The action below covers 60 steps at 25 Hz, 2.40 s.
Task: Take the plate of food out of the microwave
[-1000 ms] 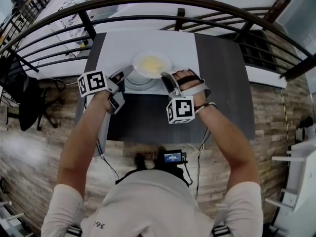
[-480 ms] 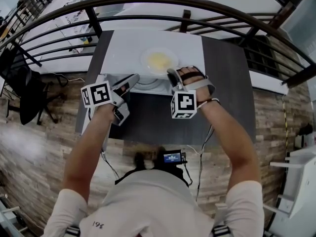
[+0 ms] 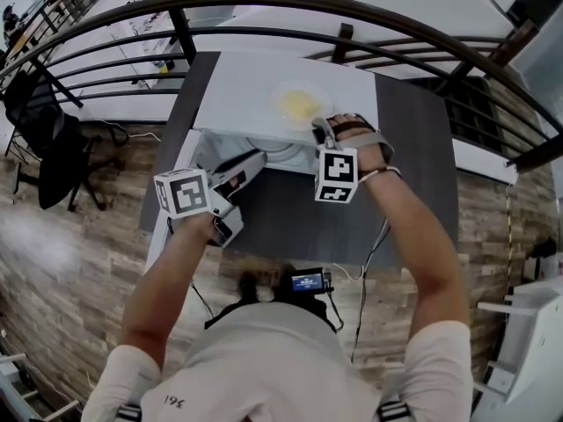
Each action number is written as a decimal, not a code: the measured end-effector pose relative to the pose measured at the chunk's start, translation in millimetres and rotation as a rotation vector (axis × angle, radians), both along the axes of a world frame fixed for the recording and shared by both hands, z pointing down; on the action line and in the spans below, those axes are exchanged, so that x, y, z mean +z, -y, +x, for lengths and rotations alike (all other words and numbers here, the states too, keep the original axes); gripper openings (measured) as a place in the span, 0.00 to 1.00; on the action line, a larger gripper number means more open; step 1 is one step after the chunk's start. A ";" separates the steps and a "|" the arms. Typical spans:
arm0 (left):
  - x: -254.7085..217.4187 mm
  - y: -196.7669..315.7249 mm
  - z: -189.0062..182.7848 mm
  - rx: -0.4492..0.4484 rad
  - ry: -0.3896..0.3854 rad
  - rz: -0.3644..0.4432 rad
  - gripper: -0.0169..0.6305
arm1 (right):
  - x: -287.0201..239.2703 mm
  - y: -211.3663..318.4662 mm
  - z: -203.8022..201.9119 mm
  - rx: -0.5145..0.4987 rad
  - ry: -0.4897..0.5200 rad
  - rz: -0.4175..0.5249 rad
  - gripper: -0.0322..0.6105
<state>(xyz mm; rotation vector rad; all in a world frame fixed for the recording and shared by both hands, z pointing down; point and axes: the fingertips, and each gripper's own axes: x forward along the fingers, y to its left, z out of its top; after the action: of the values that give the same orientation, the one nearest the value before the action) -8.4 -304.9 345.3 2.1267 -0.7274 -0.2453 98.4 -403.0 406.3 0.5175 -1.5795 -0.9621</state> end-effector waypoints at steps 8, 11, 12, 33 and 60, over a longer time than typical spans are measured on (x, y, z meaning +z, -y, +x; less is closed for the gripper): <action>9.2 -25.3 -1.6 0.038 -0.052 0.112 0.18 | 1.0 14.1 -2.6 0.043 -0.008 -0.099 0.09; -7.2 -40.3 4.5 0.031 -0.090 0.088 0.18 | 0.8 14.6 -4.8 0.056 -0.019 -0.135 0.09; -9.5 -43.7 5.2 0.029 -0.094 0.085 0.18 | 0.3 14.4 -5.1 0.063 -0.020 -0.146 0.10; -13.4 -58.0 10.7 0.047 -0.091 0.104 0.18 | -10.6 10.3 8.0 0.145 0.064 -0.169 0.25; -37.2 -55.2 24.6 0.134 -0.014 0.233 0.18 | -77.4 -21.3 29.3 0.319 0.506 -0.092 0.05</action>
<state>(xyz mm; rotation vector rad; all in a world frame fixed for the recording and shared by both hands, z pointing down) 16.3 -249.8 308.1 2.3817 -0.5677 -0.2831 127.6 -381.7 328.9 0.9701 -1.9002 -0.5337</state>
